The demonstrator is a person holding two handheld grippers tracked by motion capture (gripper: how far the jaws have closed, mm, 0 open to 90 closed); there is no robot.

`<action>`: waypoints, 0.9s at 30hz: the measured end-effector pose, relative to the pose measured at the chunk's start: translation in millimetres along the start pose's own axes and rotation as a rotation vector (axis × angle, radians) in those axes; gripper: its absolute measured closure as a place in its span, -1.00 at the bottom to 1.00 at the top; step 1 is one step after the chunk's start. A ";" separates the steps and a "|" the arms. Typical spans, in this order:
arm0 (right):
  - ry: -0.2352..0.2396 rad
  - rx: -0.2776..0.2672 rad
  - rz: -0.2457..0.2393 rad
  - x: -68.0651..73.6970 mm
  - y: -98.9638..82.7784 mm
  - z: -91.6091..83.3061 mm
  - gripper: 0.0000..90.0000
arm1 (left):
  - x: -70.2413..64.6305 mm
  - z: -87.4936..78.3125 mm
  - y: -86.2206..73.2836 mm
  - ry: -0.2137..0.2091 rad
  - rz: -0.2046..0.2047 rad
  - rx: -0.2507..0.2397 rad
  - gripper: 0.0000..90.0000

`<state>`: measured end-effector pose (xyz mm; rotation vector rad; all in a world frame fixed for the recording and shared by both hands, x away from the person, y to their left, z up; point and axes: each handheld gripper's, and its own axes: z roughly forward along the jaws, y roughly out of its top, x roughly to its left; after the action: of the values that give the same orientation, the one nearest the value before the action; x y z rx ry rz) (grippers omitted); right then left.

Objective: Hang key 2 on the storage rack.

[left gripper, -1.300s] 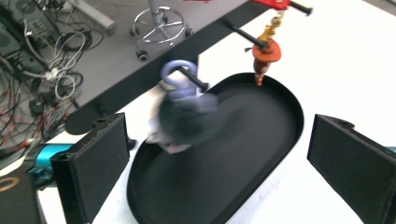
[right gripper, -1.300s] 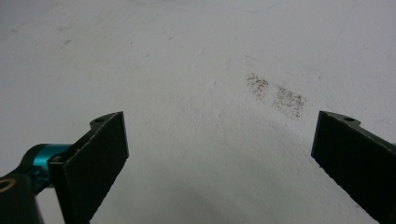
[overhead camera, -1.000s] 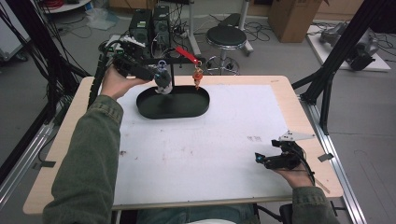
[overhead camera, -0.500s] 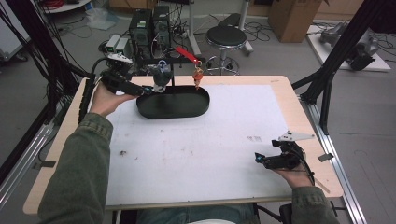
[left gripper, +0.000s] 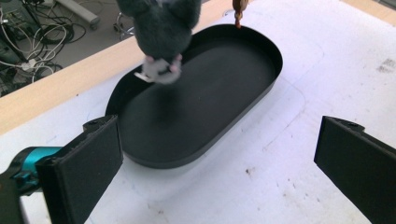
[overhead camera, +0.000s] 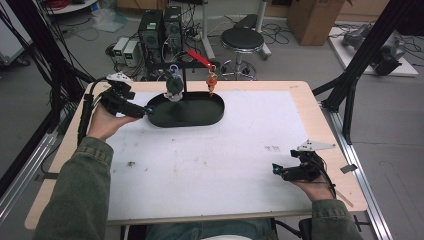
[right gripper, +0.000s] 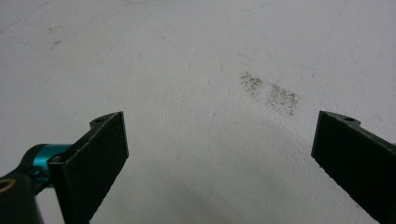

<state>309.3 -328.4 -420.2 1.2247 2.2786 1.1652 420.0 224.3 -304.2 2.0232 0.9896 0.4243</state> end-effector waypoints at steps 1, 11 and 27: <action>0.000 0.001 0.000 0.1 0.0 0.0 -0.94 | -0.1 -1.2 -2.1 0.002 0.000 -0.001 -0.96; -0.003 0.000 0.002 0.4 0.3 0.2 -0.94 | 1.0 -12.7 -21.8 0.030 -0.013 0.007 -0.96; -0.009 -0.008 -0.001 0.9 1.6 1.5 -0.94 | -7.2 -25.4 -61.7 0.047 -0.008 -0.003 -0.96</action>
<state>310.5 -326.4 -419.8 1.2227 2.2662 1.1648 369.8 253.8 -337.6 2.0138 1.0247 0.4714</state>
